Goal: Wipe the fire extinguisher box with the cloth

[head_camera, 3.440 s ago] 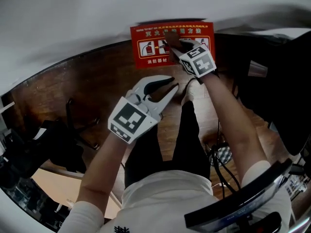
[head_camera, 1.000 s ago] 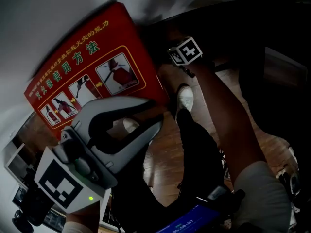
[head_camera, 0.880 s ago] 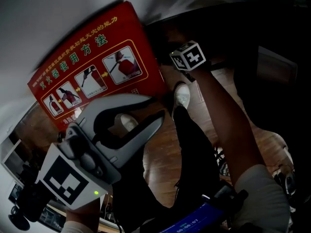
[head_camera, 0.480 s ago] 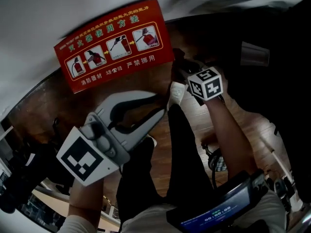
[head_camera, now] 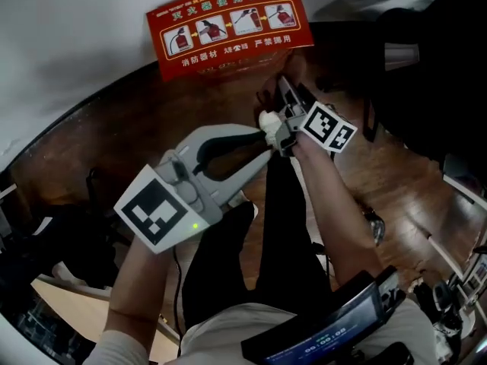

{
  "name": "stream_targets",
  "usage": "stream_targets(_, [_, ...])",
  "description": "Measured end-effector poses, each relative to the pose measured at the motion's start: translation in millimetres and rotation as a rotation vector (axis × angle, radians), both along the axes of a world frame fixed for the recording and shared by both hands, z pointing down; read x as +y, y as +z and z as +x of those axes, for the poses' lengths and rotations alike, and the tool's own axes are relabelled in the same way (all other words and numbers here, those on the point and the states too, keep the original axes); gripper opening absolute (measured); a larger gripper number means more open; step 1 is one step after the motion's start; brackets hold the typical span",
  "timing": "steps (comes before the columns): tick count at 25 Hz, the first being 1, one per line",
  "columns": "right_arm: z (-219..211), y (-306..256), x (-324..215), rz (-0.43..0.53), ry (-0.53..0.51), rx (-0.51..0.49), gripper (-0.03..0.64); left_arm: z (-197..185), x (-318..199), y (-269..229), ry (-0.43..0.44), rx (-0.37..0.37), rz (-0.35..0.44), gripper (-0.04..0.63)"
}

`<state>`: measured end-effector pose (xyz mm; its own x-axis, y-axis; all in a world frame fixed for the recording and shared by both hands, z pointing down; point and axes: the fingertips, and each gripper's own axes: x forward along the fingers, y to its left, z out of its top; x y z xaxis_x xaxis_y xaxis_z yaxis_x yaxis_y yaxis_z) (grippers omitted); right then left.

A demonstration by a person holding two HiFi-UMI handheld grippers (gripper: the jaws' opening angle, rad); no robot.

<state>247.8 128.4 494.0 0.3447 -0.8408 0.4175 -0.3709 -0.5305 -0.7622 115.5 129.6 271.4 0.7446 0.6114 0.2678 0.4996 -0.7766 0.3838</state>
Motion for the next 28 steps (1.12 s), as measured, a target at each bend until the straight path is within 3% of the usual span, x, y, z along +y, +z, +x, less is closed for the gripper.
stream_targets(5, [12.2, 16.3, -22.0, 0.191, 0.300, -0.189, 0.114, -17.7, -14.3, 8.9, -0.054, -0.012, -0.023, 0.063])
stream_targets(8, [27.0, 36.6, -35.0, 0.250, 0.376, -0.232, 0.114, -12.6, -23.5, 16.8, -0.082, 0.002, -0.031, 0.063])
stream_targets(22, [30.9, 170.7, -52.1, 0.147, 0.387, -0.290, 0.112, -3.1, -54.7, 101.3, -0.131, -0.011, -0.055, 0.063])
stream_targets(28, [25.3, 252.3, -56.9, 0.058, 0.364, -0.310, 0.112, -20.2, -65.2, 155.5, -0.154, -0.065, -0.045, 0.063])
